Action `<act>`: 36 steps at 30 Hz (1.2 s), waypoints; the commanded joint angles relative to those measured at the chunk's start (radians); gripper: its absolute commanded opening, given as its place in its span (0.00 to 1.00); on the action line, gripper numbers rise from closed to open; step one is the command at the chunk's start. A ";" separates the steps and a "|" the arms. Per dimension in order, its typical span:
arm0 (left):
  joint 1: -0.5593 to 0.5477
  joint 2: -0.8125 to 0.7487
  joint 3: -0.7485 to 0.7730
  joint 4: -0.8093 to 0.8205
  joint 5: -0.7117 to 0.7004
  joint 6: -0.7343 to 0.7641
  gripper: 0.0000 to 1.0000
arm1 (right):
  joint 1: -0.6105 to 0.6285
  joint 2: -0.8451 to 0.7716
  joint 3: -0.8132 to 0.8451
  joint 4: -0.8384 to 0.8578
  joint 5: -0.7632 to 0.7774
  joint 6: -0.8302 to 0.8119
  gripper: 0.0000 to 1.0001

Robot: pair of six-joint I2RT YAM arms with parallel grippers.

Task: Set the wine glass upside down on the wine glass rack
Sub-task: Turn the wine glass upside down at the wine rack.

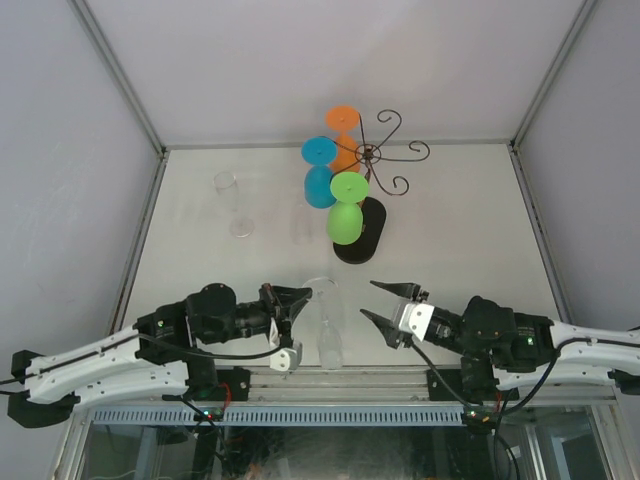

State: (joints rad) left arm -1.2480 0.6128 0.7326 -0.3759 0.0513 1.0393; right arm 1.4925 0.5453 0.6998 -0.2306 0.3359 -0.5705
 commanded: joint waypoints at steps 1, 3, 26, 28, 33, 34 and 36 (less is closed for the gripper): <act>-0.005 -0.026 -0.038 0.155 -0.107 0.016 0.00 | -0.008 0.011 0.035 -0.001 0.125 0.424 0.53; -0.005 -0.025 -0.047 0.175 -0.124 0.019 0.00 | -0.018 0.037 0.035 0.017 0.139 0.556 0.54; -0.004 -0.066 -0.070 0.251 -0.139 -0.013 0.00 | -0.156 0.312 -0.119 0.485 -0.035 0.860 0.53; -0.002 -0.069 -0.070 0.255 -0.137 -0.015 0.00 | -0.158 0.328 -0.120 0.492 -0.035 0.857 0.51; -0.002 -0.072 -0.071 0.255 -0.132 -0.021 0.00 | -0.159 0.376 -0.120 0.528 -0.035 0.837 0.40; -0.002 -0.074 -0.071 0.256 -0.132 -0.021 0.00 | -0.159 0.384 -0.120 0.537 -0.035 0.835 0.36; -0.002 -0.077 -0.074 0.256 -0.135 -0.021 0.00 | -0.159 0.398 -0.120 0.549 -0.036 0.832 0.29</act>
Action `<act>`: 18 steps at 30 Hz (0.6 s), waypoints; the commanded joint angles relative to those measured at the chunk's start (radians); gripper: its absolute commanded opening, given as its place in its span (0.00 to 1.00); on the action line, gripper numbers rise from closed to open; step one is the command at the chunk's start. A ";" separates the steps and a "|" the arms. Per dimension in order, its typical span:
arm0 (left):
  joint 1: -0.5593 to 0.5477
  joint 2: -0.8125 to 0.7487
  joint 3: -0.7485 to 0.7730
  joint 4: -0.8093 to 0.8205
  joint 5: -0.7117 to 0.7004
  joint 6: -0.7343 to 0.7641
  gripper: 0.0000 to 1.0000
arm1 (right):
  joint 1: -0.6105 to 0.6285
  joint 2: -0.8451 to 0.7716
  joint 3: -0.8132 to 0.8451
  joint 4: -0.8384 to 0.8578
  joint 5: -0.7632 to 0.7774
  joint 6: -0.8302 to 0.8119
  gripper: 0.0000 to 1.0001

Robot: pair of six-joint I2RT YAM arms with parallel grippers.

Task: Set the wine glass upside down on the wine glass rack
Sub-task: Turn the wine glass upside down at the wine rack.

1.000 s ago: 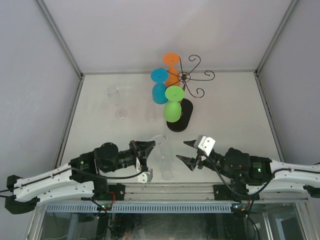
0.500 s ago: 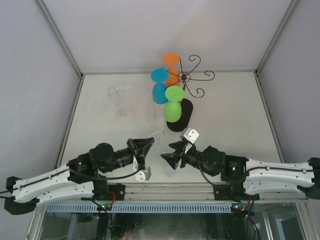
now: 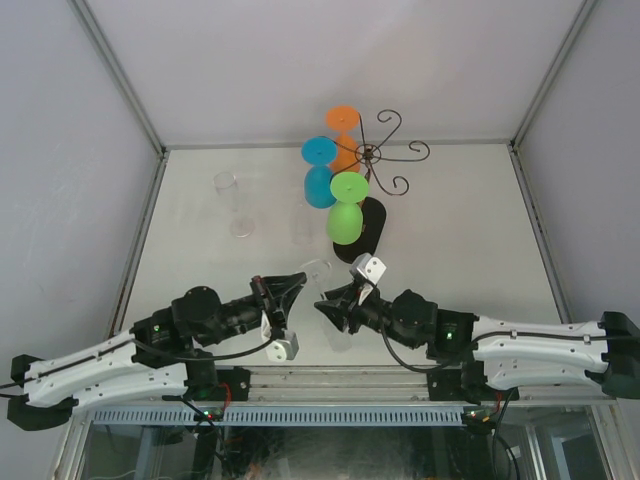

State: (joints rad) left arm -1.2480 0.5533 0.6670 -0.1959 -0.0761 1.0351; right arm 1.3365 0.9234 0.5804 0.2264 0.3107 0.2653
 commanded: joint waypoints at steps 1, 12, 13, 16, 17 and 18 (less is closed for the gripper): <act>-0.003 -0.018 -0.008 0.076 -0.009 -0.017 0.00 | -0.003 0.024 0.000 0.095 -0.010 -0.006 0.26; 0.004 -0.024 -0.012 0.083 -0.013 -0.027 0.03 | -0.008 0.009 0.001 0.080 0.010 -0.037 0.00; 0.005 -0.024 -0.013 0.086 -0.013 -0.030 0.08 | -0.010 0.005 0.000 0.080 0.009 -0.039 0.00; 0.006 -0.032 -0.021 0.103 -0.010 -0.041 0.25 | -0.020 -0.009 0.000 0.072 0.008 -0.046 0.00; 0.007 -0.035 -0.024 0.110 -0.010 -0.046 0.31 | -0.024 -0.015 0.000 0.067 0.010 -0.046 0.00; 0.006 -0.039 -0.029 0.120 -0.012 -0.049 0.35 | -0.027 -0.022 0.000 0.059 0.013 -0.047 0.00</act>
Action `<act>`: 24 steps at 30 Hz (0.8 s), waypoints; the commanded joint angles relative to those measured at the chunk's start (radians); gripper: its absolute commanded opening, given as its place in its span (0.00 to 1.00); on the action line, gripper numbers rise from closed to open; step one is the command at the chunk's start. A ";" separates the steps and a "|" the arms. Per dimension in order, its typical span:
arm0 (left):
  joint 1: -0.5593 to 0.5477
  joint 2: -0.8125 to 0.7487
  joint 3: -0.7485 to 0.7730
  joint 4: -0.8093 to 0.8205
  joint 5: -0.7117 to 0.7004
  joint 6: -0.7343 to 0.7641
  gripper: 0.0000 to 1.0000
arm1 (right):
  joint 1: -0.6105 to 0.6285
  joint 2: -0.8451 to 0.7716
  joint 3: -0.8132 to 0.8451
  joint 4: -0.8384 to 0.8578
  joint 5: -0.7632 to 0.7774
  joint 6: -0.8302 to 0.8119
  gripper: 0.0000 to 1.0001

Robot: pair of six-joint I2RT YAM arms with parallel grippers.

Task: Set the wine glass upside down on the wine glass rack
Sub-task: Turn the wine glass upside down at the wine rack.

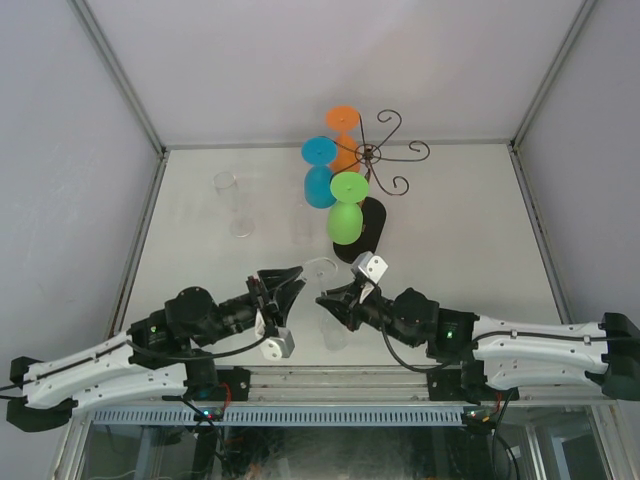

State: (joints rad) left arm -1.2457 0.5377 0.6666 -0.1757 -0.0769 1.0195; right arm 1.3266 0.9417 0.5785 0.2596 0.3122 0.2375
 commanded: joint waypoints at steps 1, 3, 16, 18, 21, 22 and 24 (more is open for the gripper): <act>0.005 -0.030 -0.032 0.106 -0.013 -0.039 0.39 | -0.019 -0.049 0.002 0.018 0.016 -0.020 0.00; 0.005 -0.035 -0.034 0.108 -0.018 -0.053 0.45 | -0.025 -0.062 0.002 -0.001 0.026 -0.025 0.00; 0.006 -0.078 -0.022 0.126 -0.186 -0.265 0.72 | -0.047 -0.124 0.001 -0.161 0.094 -0.077 0.00; 0.006 -0.093 -0.026 0.134 -0.216 -0.301 0.74 | -0.049 -0.135 0.002 -0.189 0.122 -0.072 0.00; 0.016 -0.119 -0.039 0.140 -0.266 -0.359 0.78 | -0.053 -0.154 0.002 -0.227 0.153 -0.068 0.00; 0.021 -0.128 -0.042 0.140 -0.285 -0.387 0.79 | -0.055 -0.159 0.001 -0.239 0.158 -0.067 0.00; 0.044 -0.146 -0.044 0.133 -0.320 -0.454 0.81 | -0.059 -0.172 0.002 -0.261 0.161 -0.069 0.00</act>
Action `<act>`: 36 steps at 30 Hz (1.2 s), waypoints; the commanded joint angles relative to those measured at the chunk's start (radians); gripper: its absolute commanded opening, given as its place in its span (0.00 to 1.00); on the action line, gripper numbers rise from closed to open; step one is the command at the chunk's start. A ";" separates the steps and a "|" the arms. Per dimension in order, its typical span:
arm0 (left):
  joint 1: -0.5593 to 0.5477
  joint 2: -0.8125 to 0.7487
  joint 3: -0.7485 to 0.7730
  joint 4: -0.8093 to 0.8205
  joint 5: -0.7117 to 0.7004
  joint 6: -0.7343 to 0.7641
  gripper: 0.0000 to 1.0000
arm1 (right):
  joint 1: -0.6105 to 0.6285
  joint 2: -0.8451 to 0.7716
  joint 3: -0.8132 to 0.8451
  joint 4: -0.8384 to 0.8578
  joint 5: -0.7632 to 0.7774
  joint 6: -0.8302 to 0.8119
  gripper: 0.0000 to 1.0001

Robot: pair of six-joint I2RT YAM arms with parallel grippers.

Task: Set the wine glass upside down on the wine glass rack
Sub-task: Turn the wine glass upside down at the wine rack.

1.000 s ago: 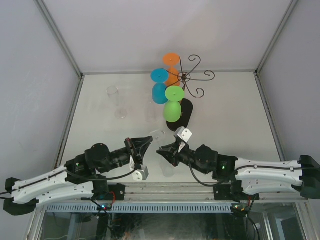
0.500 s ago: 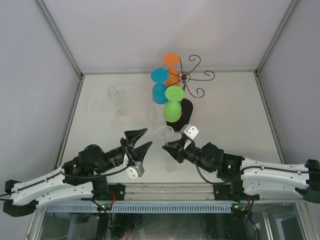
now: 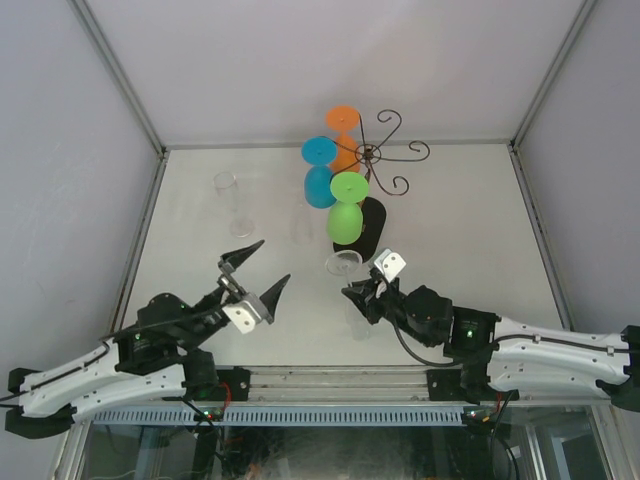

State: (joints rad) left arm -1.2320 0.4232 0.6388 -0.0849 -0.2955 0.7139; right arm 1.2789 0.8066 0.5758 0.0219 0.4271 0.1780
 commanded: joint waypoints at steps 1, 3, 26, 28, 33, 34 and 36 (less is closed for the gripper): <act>0.045 -0.041 -0.017 0.037 -0.116 -0.185 0.82 | -0.010 -0.044 0.005 -0.033 0.044 -0.017 0.00; 0.087 -0.055 -0.014 0.022 -0.140 -0.265 0.84 | -0.010 -0.060 -0.007 -0.030 0.033 -0.032 0.00; 0.522 0.233 0.238 -0.491 0.023 -0.846 0.96 | -0.049 -0.289 -0.237 0.370 0.002 -0.320 0.00; 0.522 0.218 0.233 -0.493 0.050 -0.859 0.97 | -0.071 -0.323 -0.236 0.341 0.015 -0.315 0.00; 0.522 0.232 0.246 -0.543 0.047 -0.903 1.00 | -0.093 -0.387 -0.250 0.348 0.000 -0.416 0.00; 0.522 0.241 0.249 -0.555 0.039 -0.914 1.00 | -0.095 -0.392 -0.250 0.355 0.007 -0.434 0.00; 0.523 0.258 0.255 -0.584 0.027 -0.934 1.00 | -0.108 -0.400 -0.252 0.378 0.027 -0.456 0.00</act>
State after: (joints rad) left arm -0.7147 0.6556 0.8288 -0.6205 -0.2657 -0.1520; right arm 1.1904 0.4240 0.3168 0.3054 0.4389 -0.1860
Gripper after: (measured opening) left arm 0.995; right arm 0.062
